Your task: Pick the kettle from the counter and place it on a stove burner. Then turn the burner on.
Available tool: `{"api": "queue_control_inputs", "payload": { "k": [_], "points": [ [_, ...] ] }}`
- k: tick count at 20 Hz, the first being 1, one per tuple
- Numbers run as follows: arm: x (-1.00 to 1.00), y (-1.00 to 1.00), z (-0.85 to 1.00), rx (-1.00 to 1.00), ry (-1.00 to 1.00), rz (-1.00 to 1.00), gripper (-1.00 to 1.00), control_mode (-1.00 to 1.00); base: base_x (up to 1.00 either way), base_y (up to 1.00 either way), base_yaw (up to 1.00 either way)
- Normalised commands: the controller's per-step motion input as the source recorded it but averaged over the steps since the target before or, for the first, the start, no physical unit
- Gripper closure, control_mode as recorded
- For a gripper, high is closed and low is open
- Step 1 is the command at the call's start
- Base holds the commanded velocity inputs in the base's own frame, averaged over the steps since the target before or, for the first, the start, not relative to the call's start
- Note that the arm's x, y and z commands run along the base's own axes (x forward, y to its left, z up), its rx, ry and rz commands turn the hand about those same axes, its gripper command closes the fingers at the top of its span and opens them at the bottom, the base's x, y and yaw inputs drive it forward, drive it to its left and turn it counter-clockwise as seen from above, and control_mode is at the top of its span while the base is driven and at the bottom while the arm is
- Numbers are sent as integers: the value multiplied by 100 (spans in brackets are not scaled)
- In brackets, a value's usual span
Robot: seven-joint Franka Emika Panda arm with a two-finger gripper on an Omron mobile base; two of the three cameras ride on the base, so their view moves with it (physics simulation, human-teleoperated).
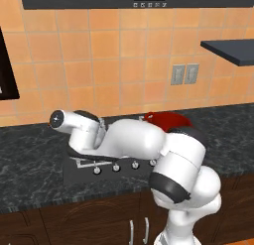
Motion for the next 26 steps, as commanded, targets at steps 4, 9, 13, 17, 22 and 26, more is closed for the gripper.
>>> {"api": "queue_control_inputs", "payload": {
  "k": [4,9,13,17,22,26],
  "points": [
    [0,37,-6,-11,0,-5,100,-100,0,0,0],
    [7,14,0,-7,0,-9,100,-100,0,0,0],
    [10,4,12,-3,0,-12,100,-100,0,0,0],
    [14,12,21,-1,0,-14,100,-100,0,0,0],
    [12,4,5,0,-1,-10,100,-100,0,0,0],
    [0,0,-6,0,-9,-8,100,-100,0,0,0]
  ]
}}
